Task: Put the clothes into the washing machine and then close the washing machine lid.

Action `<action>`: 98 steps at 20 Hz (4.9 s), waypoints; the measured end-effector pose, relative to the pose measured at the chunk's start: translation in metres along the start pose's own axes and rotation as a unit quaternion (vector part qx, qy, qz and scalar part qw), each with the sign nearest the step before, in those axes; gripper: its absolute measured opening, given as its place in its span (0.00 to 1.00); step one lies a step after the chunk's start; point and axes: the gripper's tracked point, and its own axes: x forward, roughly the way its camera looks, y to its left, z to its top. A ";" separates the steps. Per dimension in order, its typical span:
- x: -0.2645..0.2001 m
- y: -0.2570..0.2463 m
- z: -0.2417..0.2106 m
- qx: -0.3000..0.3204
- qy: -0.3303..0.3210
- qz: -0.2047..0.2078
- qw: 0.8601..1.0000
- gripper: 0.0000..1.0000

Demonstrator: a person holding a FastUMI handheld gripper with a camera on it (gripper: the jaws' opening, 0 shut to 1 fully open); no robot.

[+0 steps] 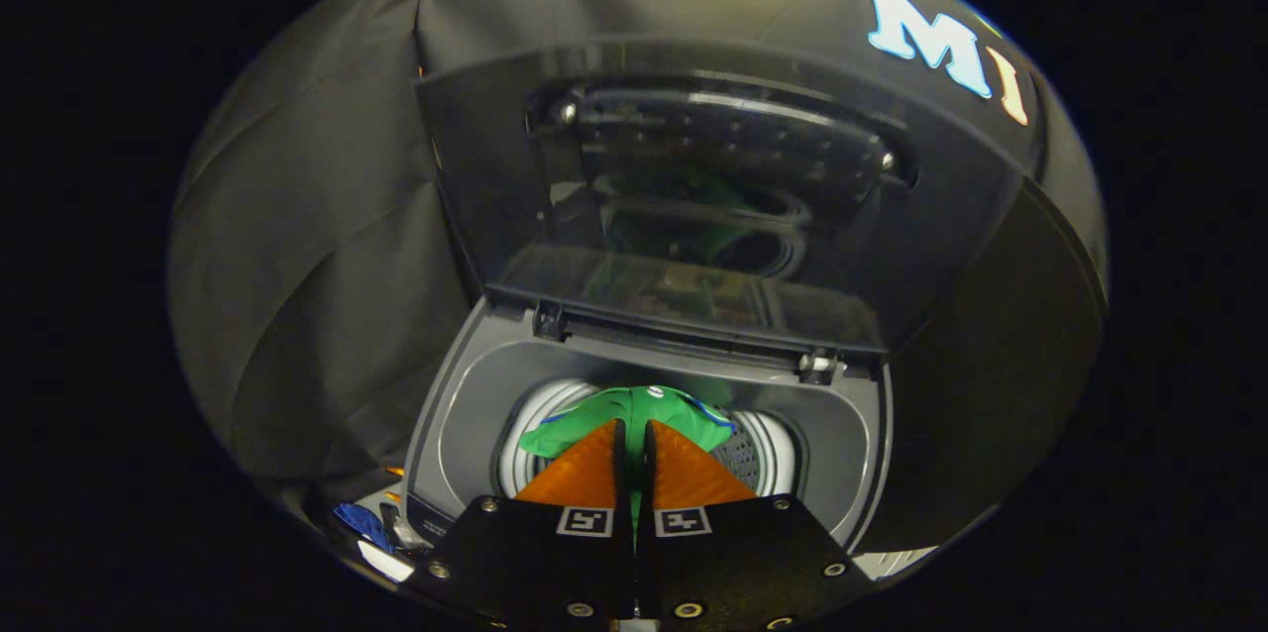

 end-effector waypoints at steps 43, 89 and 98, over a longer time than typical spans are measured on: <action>-0.103 0.017 0.079 0.013 -0.136 -0.033 0.990 0.94; 0.001 -0.079 0.228 0.073 -0.076 -0.072 0.992 0.94; 0.002 -0.075 0.215 0.089 -0.054 -0.070 0.992 0.95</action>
